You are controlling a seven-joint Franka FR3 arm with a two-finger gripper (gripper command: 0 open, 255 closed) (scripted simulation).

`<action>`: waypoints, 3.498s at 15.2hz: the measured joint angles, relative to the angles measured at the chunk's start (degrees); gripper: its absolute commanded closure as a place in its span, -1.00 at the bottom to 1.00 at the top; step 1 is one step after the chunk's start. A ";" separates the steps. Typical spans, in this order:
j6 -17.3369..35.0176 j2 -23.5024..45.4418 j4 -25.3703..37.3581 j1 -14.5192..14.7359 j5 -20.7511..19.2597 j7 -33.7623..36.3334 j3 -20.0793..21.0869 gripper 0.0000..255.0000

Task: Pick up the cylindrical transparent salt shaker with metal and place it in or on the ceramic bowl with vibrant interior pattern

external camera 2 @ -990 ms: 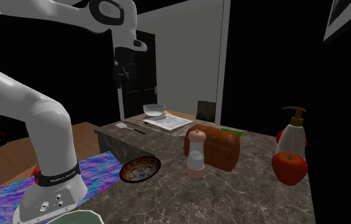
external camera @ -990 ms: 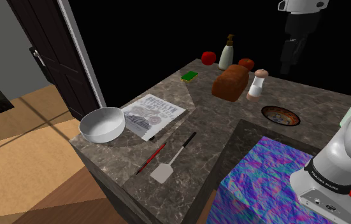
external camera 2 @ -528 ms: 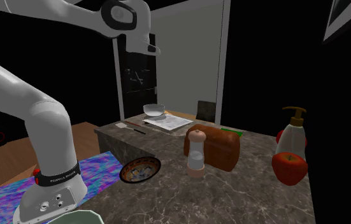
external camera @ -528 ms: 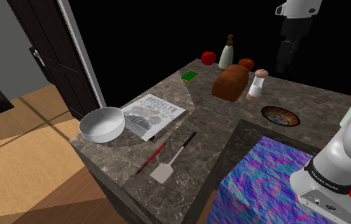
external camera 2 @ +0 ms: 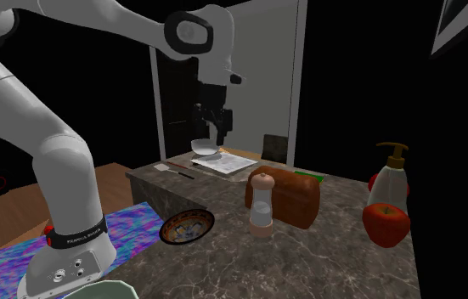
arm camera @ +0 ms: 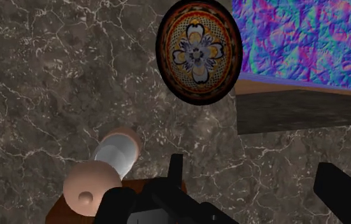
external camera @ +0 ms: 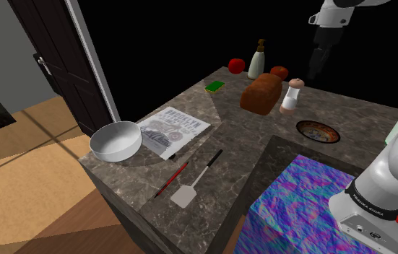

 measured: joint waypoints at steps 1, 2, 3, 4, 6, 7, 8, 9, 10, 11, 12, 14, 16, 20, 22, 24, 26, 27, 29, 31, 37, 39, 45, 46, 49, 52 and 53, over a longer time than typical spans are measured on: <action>1.28 1.55 0.46 -0.07 0.12 -1.61 -1.44 -1.00; 2.63 3.45 1.22 -0.14 0.31 -3.48 -3.10 -1.00; 3.75 5.33 2.09 0.04 0.85 -4.96 -4.33 -1.00; 4.47 7.15 3.26 0.23 1.52 -6.42 -5.47 -1.00; 6.35 11.77 5.99 0.61 3.33 -10.01 -8.22 -1.00; 7.20 14.08 7.31 0.77 4.41 -11.91 -9.51 -1.00; 8.25 16.54 8.50 0.81 5.63 -14.05 -10.95 -1.00; 8.85 18.76 9.83 0.89 6.96 -15.95 -12.06 -1.00; 9.19 20.97 11.33 0.83 8.37 -18.01 -13.19 -1.00; 9.58 23.23 12.72 0.69 9.91 -20.13 -14.25 -1.00; 9.94 26.48 14.94 0.62 12.08 -22.49 -15.28 -1.00; 10.61 30.04 16.81 0.12 14.68 -25.51 -16.29 -1.00; 11.88 30.93 16.20 0.01 15.42 -26.31 -16.41 -1.00; 14.64 32.01 14.23 -0.01 16.31 -27.10 -16.39 -1.00; 15.54 32.30 13.57 0.09 16.57 -27.14 -16.29 -1.00; 15.78 32.43 13.43 0.07 16.67 -27.25 -16.30 -1.00; 15.84 32.44 13.39 0.06 16.68 -27.27 -16.30 -1.00; 15.85 32.44 13.38 0.06 16.68 -27.27 -16.30 -1.00; 15.85 32.44 13.39 0.06 16.68 -27.27 -16.30 1.00; 15.85 32.44 13.38 0.06 16.68 -27.27 -16.30 1.00; 15.83 32.43 13.37 0.07 16.69 -27.27 -16.29 1.00; 15.53 32.31 13.59 0.08 16.58 -27.15 -16.29 1.00; 11.51 30.26 16.13 0.25 15.11 -25.68 -16.19 1.00; 10.81 29.93 16.58 0.27 14.88 -25.47 -16.17 1.00; 8.82 29.26 18.06 0.27 14.40 -25.02 -16.15 1.00; 6.84 28.24 19.27 0.37 13.75 -24.32 -16.00 1.00; 5.99 27.96 19.90 0.34 13.56 -24.19 -16.00 1.00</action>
